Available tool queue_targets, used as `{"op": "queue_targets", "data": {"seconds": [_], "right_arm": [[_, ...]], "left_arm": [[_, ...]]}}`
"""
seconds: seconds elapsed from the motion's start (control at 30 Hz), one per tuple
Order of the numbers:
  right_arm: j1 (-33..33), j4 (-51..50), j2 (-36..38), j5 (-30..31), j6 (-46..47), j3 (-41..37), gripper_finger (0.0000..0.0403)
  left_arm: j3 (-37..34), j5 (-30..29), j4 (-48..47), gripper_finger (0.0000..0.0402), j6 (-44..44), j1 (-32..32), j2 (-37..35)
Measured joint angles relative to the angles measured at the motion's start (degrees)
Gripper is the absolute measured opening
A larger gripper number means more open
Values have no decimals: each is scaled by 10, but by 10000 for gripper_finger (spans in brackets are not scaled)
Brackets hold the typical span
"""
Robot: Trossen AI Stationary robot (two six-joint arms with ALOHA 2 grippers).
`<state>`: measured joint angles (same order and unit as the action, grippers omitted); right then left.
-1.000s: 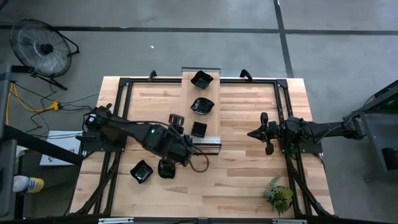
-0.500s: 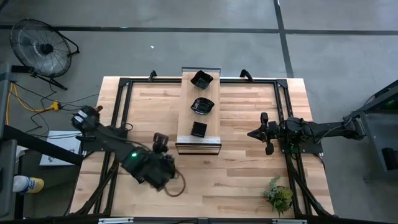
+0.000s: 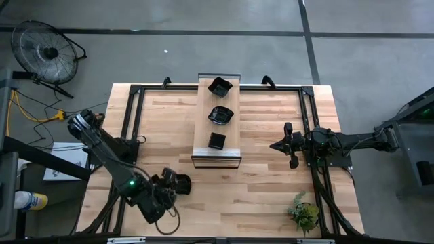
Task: Pick & Place Mini shaped plates
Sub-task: Stack the leaf-shaped plate on top of the stacked leaf-shaped plates on the shelf
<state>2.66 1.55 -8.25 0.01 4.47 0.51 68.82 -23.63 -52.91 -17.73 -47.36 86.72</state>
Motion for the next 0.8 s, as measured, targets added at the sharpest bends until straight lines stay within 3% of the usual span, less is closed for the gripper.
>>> {"op": "queue_targets", "data": {"seconds": [0.13,0.57,0.7,0.8], "right_arm": [[0,0,0,0,0,0,5],[0,0,0,0,0,0,5],[0,0,0,0,0,0,5],[0,0,0,0,0,0,5]], "left_arm": [[-49,-1,88,147,9,-8,0],[-92,-11,134,147,58,-7,0],[-97,-6,134,147,24,-6,0],[-104,-10,131,147,-50,-3,0]]}}
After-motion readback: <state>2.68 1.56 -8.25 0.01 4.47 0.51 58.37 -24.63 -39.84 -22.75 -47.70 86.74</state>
